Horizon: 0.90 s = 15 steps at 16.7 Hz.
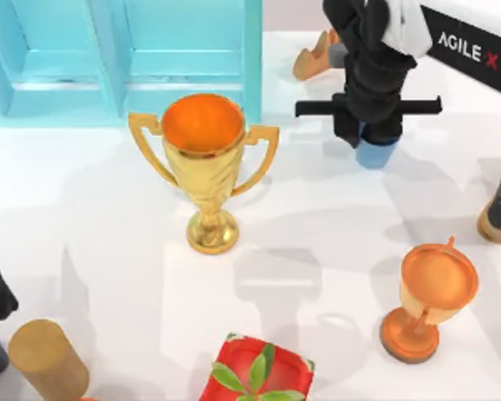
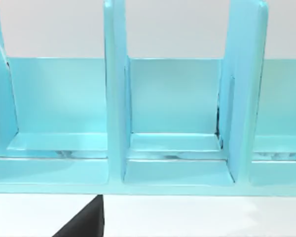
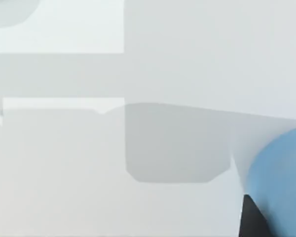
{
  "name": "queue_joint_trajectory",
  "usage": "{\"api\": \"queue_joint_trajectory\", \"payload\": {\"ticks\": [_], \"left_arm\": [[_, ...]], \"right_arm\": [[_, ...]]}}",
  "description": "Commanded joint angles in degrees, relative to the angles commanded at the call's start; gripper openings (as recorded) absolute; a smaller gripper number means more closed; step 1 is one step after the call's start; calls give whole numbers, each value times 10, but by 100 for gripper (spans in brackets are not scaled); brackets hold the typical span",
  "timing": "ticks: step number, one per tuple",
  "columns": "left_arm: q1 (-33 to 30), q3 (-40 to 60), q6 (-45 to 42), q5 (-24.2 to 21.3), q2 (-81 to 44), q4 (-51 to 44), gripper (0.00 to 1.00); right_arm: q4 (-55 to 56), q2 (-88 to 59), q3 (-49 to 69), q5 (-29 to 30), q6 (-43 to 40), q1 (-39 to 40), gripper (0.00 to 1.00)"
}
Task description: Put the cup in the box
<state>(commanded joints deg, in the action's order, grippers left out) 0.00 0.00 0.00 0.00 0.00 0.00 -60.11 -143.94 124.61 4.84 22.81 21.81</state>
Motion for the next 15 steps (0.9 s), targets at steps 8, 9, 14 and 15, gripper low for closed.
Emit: {"api": "queue_joint_trajectory", "payload": {"ticks": [8,9,14,15], "left_arm": [[0,0,0,0,0,0,100],[0,0,0,0,0,0,100],[0,0,0,0,0,0,100],[0,0,0,0,0,0,100]], "right_arm": [[6,33,-21,-5,-33,-14,0],[10,52,-33,-9,-53,-24,0],[6,197,-130,-35,-195,-128,0],[-4,231,-155,-40,-228,-159,0]]}}
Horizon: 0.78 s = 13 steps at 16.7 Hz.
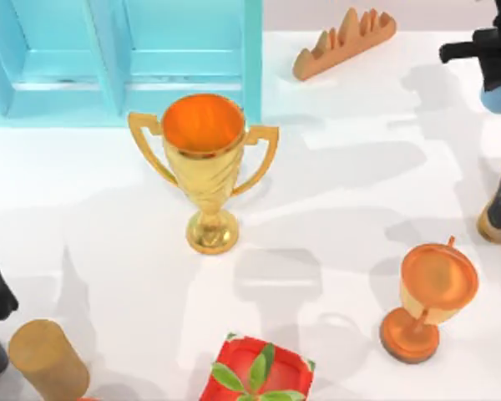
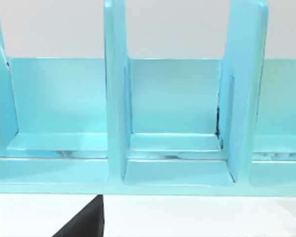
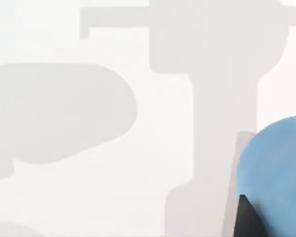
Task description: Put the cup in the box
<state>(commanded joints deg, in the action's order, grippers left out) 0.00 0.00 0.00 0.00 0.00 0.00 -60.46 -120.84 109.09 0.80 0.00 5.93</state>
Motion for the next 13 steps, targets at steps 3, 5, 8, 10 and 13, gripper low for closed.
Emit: {"api": "queue_joint_trajectory", "payload": {"ticks": [3,5,8,10,13], "left_arm": [[0,0,0,0,0,0,100],[0,0,0,0,0,0,100],[0,0,0,0,0,0,100],[0,0,0,0,0,0,100],[0,0,0,0,0,0,100]], "right_arm": [[-43,100,-81,-16,-93,-109,0],[-78,156,-134,-24,-145,-186,0],[-125,212,-199,-32,-197,-261,0],[-141,229,-217,-35,-211,-280,0],[-142,230,-218,-35,-212,-281,0]]}}
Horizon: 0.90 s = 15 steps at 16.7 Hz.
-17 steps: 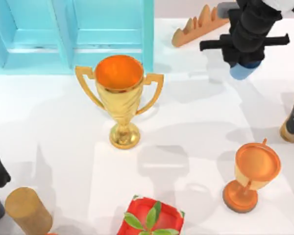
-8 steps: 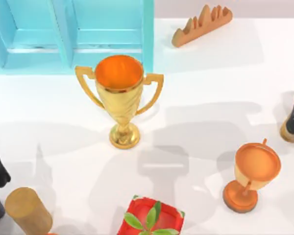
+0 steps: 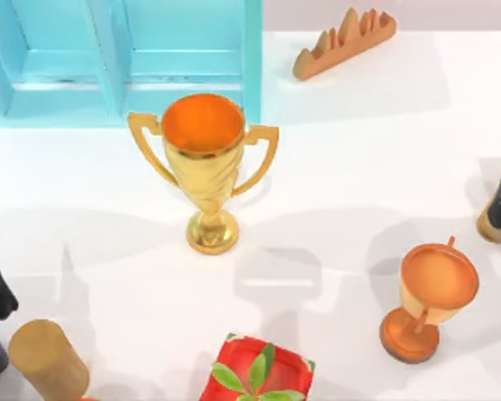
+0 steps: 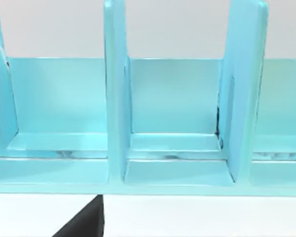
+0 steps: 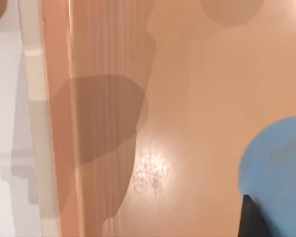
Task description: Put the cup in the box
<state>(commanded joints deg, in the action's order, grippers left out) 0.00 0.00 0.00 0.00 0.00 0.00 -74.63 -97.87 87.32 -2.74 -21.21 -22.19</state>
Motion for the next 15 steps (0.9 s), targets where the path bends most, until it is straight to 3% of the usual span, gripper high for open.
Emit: {"api": "queue_joint_trajectory", "payload": {"ticks": [9,14,15], "left_arm": [[0,0,0,0,0,0,100],[0,0,0,0,0,0,100],[0,0,0,0,0,0,100]], "right_arm": [[128,-23,-104,0,-7,-8,0],[142,-25,-117,-1,-8,-8,0],[142,-25,-117,-1,-8,-8,8]]}}
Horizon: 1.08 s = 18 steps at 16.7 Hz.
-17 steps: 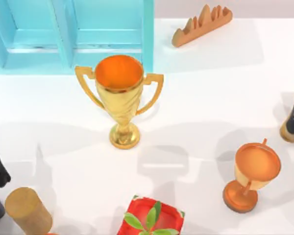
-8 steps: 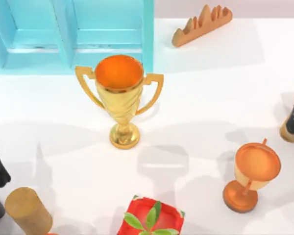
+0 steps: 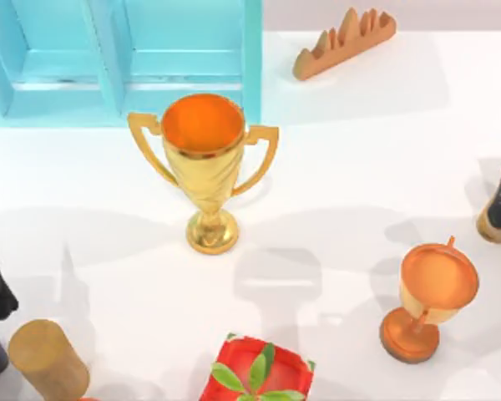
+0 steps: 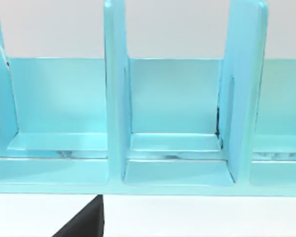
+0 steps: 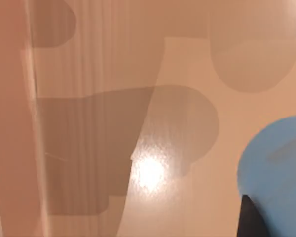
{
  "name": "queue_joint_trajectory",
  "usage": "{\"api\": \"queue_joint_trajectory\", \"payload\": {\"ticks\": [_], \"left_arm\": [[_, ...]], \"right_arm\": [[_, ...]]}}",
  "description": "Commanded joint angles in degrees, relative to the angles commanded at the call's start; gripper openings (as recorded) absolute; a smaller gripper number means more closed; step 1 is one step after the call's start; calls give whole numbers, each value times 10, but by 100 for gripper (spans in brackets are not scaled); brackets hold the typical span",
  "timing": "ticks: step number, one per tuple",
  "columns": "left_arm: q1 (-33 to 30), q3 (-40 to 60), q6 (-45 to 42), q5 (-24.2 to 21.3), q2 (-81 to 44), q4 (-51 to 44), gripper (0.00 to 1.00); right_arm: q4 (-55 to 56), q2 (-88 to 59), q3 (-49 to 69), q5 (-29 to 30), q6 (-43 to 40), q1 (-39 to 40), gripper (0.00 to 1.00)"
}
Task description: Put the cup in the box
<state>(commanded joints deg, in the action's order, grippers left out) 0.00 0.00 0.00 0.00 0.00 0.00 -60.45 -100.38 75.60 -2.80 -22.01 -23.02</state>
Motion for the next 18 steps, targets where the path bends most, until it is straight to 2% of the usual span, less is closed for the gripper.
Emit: {"api": "queue_joint_trajectory", "payload": {"ticks": [12,18], "left_arm": [[0,0,0,0,0,0,100],[0,0,0,0,0,0,100]], "right_arm": [[0,0,0,0,0,0,98],[0,0,0,0,0,0,100]]}}
